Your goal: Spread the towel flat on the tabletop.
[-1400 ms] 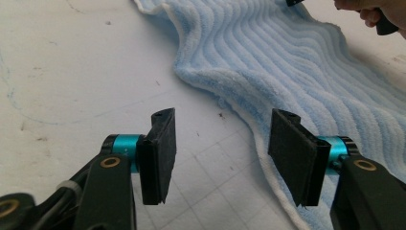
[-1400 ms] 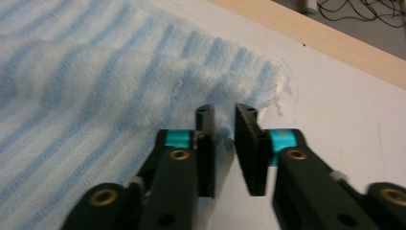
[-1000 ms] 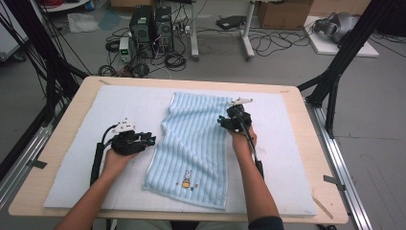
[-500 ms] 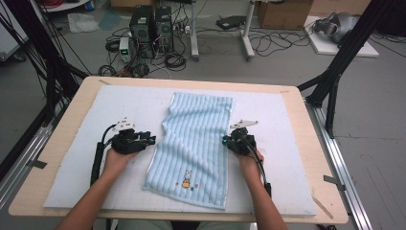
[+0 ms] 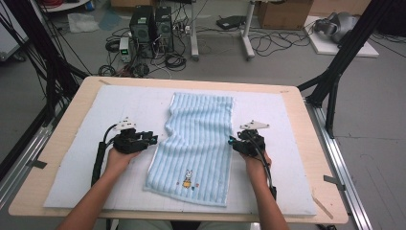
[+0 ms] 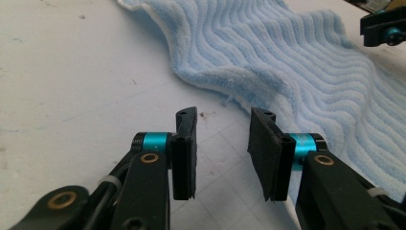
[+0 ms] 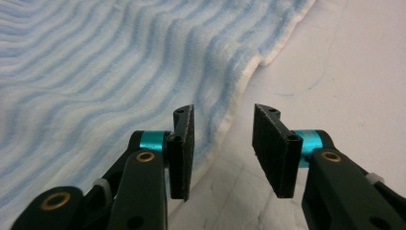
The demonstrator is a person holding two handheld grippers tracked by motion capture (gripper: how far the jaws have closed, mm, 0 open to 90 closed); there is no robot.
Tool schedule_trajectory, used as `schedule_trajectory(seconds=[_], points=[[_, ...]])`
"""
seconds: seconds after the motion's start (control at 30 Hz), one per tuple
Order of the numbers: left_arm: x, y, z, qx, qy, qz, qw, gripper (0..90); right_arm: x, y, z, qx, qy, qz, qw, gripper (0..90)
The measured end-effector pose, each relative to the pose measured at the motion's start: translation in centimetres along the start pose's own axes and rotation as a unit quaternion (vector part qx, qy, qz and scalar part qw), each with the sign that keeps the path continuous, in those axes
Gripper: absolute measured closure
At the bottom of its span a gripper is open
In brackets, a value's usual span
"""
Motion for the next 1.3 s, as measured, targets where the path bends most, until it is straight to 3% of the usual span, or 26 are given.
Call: schedule_trajectory(seconds=[0.1, 0.2, 0.23, 0.3, 0.37, 0.4, 0.43, 0.7, 0.8, 1.03, 1.17, 1.27, 1.3], points=[[-0.7, -0.6, 0.2, 0.006, -0.003, -0.010, 0.9999, 63.7, 0.3, 0.8, -0.5, -0.003, 0.004, 0.009, 0.9999, 56.2], [-2.2, -1.6, 0.2, 0.045, -0.032, -0.019, 0.9983, 62.7, 0.5, 1.4, -1.3, 0.002, 0.011, 0.017, 0.9998, 54.4], [-2.4, -1.9, -0.1, 0.067, -0.045, -0.018, 0.9966, 62.6, 0.6, 1.6, -1.6, 0.004, 0.016, 0.018, 0.9997, 53.9], [-2.9, -1.9, -0.1, 0.075, -0.069, 0.004, 0.9948, 63.5, 0.7, 2.1, -2.3, 0.009, 0.020, 0.019, 0.9996, 52.0], [-3.1, -1.8, -0.1, 0.077, -0.077, 0.012, 0.9940, 65.7, 0.8, 2.3, -2.6, 0.011, 0.021, 0.020, 0.9995, 51.4], [-3.6, -1.7, -0.2, 0.073, -0.072, 0.004, 0.9947, 80.2, 0.8, 2.7, -3.2, 0.014, 0.021, 0.022, 0.9995, 49.9], [-3.9, -1.6, -0.3, 0.074, -0.073, 0.008, 0.9946, 88.2, 0.8, 2.8, -3.5, 0.017, 0.021, 0.024, 0.9994, 49.3], [-4.7, -0.6, -0.8, 0.076, -0.069, 0.007, 0.9947, 89.1, 1.3, 3.8, -4.2, 0.014, 0.021, 0.032, 0.9992, 47.5], [-4.5, 0.3, -1.1, 0.080, -0.066, 0.032, 0.9941, 89.2, 1.4, 3.8, -4.3, 0.015, 0.022, 0.038, 0.9989, 47.3], [-3.2, 1.9, -1.7, 0.071, -0.043, 0.066, 0.9943, 89.2, 1.8, 3.5, -4.3, 0.018, 0.017, 0.040, 0.9989, 47.2], [-2.7, 2.3, -1.9, 0.050, -0.017, 0.077, 0.9956, 66.9, 2.7, 3.3, -4.4, 0.020, 0.017, 0.060, 0.9979, 49.1], [-2.7, 2.5, -1.9, 0.040, -0.011, 0.079, 0.9961, 62.0, 3.5, 3.2, -4.5, 0.027, 0.015, 0.080, 0.9963, 52.6], [-2.6, 2.7, -1.9, 0.036, -0.009, 0.078, 0.9963, 60.2, 4.3, 3.0, -4.7, 0.035, 0.018, 0.103, 0.9940, 54.7]])
Point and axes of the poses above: each handheld gripper's, and its own axes: y roughly backward along the jaws, z roughly out of its top, x roughly to its left, the point moved 6 cm from there along -y, roughly forward along the jaws, and after that the axes turned 13 degrees about -y, right-handed, at the moved point
